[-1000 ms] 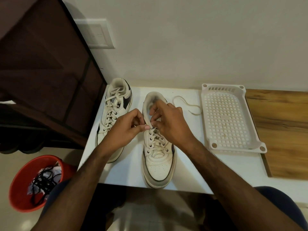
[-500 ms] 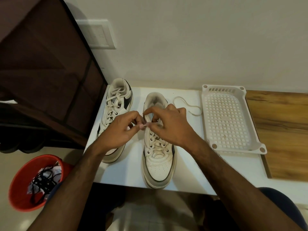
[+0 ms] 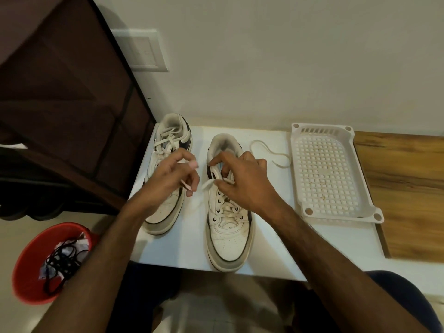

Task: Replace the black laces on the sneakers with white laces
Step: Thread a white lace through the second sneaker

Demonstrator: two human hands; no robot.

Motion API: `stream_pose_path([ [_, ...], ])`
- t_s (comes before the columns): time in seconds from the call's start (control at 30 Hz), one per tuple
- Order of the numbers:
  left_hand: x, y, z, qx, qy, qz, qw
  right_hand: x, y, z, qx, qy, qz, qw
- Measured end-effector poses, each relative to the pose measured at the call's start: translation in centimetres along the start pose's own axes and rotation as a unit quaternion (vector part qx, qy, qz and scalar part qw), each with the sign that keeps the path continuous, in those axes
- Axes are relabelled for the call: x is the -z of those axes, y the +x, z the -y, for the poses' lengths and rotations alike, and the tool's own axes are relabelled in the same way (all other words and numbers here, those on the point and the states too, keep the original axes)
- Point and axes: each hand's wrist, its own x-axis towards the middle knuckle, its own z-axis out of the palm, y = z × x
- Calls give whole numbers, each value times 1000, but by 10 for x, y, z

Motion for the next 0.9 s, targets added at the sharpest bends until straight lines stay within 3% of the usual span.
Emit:
stream_pose_path([
  [0.13, -11, 3, 13, -29, 291, 22, 956, 0, -1, 1, 4, -3, 0, 1000],
  [0.3, -10, 9, 15, -85, 357, 44, 929, 1, 0, -2, 7, -3, 5, 1000],
  [0.37, -5, 8, 10, -86, 226, 47, 969, 1, 0, -2, 5, -2, 5, 1000],
  [0.43, 6, 3, 1, -109, 4, 19, 994, 1, 0, -2, 0, 4, 6, 1000],
  [0.53, 19, -3, -7, -156, -285, -10, 946, 2, 1, -2, -1, 4, 8, 1000],
  [0.6, 18, -4, -9, -168, -373, -15, 912, 1, 1, -2, -1, 4, 9, 1000],
  [0.67, 12, -3, -13, -143, -404, -13, 903, 1, 0, -3, -1, 5, 7, 1000],
  [0.73, 4, 0, -15, -88, -332, -25, 939, 0, 1, -4, -1, 3, 6, 1000],
  [0.8, -3, 4, -9, -31, -95, -66, 993, 1, 1, -3, 0, -1, 8, 1000],
  [0.83, -7, 5, -4, -13, 44, -75, 996, 1, 1, -3, 1, -2, 8, 1000],
  [0.9, -16, 5, 6, -13, 248, -44, 968, 2, 1, -3, 2, 0, 5, 1000],
])
